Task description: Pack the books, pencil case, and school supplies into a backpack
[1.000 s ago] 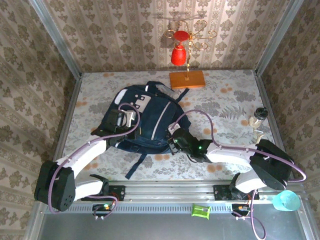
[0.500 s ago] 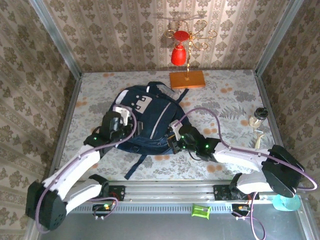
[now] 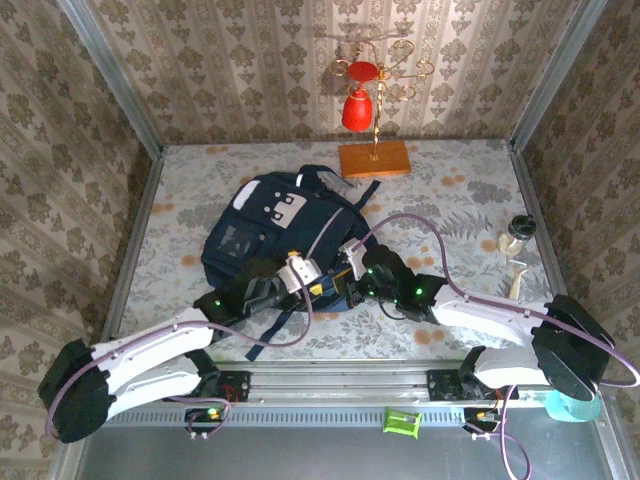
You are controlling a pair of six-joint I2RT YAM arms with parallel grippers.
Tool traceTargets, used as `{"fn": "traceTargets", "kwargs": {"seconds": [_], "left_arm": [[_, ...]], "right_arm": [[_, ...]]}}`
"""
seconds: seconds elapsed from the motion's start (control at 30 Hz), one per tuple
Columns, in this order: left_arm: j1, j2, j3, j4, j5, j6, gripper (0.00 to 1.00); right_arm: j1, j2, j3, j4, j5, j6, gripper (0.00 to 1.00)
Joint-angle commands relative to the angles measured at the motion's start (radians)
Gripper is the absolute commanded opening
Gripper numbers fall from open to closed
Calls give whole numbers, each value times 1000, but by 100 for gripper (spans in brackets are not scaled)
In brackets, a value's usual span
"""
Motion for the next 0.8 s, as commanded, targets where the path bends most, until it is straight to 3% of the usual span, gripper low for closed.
{"fn": "traceTargets", "kwargs": {"seconds": [0.0, 0.23, 0.47, 0.6, 0.77], "left_arm": [[-21, 44, 40, 74, -40, 138, 75], [-36, 151, 89, 50, -99, 188, 64], [-35, 163, 83, 48, -106, 188, 34], [-26, 140, 63, 42, -94, 178, 9], [-24, 111, 37, 39, -45, 152, 0]], "right_arm": [[-5, -46, 0, 64, -35, 20, 0], [-5, -49, -19, 94, -31, 32, 0], [-4, -51, -37, 99, 6, 38, 0], [-5, -50, -33, 78, 54, 35, 0], [-5, -46, -12, 9, 177, 35, 0]]}}
